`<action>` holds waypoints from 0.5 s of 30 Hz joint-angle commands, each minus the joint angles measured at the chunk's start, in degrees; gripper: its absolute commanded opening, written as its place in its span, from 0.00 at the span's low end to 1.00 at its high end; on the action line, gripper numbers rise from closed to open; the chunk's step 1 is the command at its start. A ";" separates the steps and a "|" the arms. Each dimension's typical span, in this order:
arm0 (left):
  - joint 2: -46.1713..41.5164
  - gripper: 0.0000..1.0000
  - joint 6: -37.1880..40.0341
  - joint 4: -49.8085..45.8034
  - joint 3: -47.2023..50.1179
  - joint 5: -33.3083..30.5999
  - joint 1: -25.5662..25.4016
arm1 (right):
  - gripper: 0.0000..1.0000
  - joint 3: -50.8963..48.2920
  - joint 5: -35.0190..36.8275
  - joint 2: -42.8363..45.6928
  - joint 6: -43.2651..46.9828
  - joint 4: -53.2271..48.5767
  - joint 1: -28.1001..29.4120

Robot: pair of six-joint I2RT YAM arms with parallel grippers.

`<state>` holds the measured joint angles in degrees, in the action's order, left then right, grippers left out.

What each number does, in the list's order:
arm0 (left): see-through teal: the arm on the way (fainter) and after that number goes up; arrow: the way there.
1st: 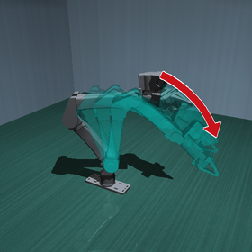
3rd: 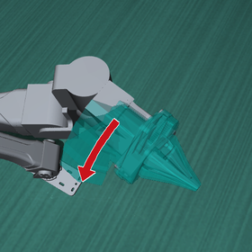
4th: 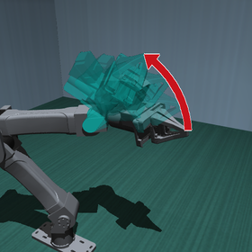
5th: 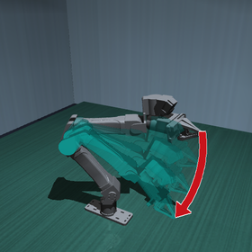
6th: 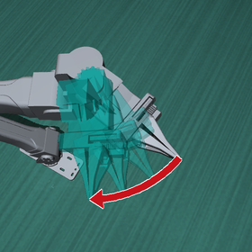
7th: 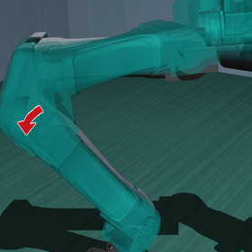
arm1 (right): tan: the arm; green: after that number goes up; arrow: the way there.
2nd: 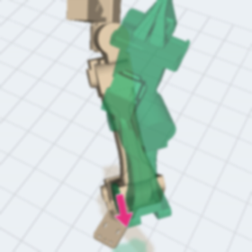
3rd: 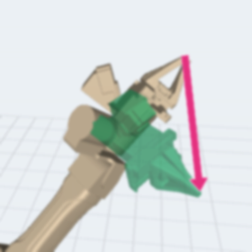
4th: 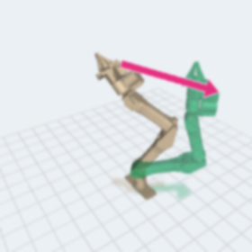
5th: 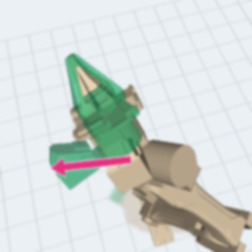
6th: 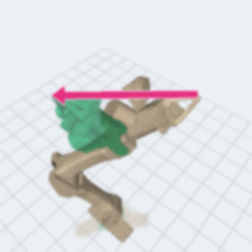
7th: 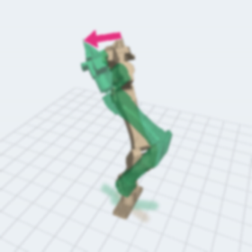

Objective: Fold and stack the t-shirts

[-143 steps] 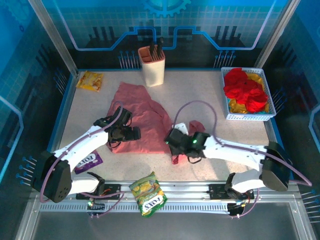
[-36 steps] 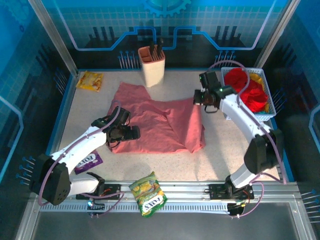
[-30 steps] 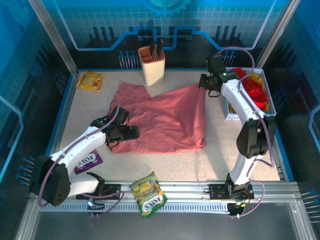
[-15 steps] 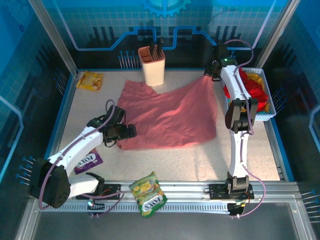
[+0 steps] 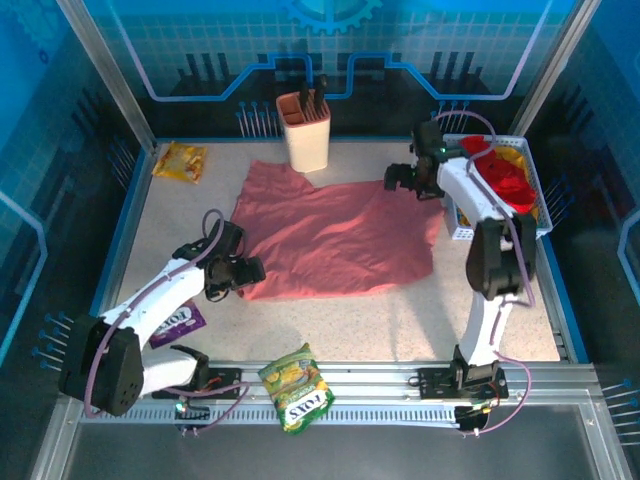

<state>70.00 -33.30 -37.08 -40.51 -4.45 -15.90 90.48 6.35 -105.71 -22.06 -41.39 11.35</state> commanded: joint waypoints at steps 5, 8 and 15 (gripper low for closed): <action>-1.88 0.87 -3.16 3.96 3.49 3.55 0.26 | 0.94 -32.02 0.41 26.15 -9.43 3.91 4.36; -2.64 0.86 -4.11 4.75 4.81 3.73 0.17 | 0.88 -43.03 2.01 35.44 -13.29 3.64 4.64; 0.40 0.84 -5.63 10.83 6.58 4.71 -0.10 | 0.79 -55.98 1.84 40.41 -16.87 12.36 3.97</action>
<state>69.19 -37.60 -29.91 -34.65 -1.15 -15.90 36.07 7.11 -64.77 -35.94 -35.55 15.94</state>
